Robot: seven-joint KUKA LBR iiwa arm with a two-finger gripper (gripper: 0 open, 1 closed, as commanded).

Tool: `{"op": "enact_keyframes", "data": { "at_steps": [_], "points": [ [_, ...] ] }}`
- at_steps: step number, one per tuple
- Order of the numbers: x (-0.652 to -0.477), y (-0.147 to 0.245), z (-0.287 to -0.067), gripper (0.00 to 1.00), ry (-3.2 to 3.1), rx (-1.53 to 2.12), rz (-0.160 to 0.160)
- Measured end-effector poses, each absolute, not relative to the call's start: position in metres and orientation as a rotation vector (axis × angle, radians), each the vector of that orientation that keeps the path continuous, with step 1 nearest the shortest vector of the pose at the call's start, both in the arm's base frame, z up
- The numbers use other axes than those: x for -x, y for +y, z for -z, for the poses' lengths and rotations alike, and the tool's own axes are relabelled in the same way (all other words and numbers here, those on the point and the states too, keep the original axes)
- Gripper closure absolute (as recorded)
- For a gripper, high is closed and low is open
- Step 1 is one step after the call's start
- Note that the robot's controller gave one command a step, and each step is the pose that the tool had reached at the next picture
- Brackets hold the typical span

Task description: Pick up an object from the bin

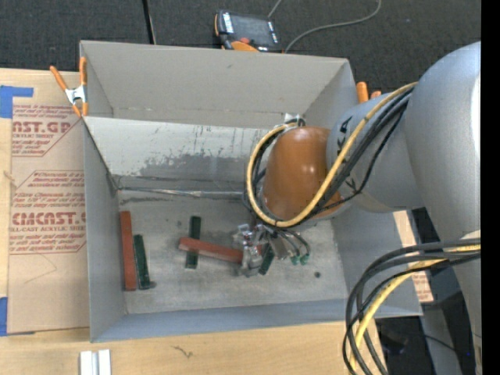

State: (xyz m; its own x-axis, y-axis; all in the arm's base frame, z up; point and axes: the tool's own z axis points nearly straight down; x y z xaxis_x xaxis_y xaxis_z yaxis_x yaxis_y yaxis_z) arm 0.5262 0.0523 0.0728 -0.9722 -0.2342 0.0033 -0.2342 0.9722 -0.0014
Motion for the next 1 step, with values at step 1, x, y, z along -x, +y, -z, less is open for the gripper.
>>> {"op": "enact_keyframes", "data": {
  "at_steps": [1],
  "points": [
    [-0.5243, 0.0823, -0.0697, 1.00, -3.141, 0.002, 0.001]
  ]
}}
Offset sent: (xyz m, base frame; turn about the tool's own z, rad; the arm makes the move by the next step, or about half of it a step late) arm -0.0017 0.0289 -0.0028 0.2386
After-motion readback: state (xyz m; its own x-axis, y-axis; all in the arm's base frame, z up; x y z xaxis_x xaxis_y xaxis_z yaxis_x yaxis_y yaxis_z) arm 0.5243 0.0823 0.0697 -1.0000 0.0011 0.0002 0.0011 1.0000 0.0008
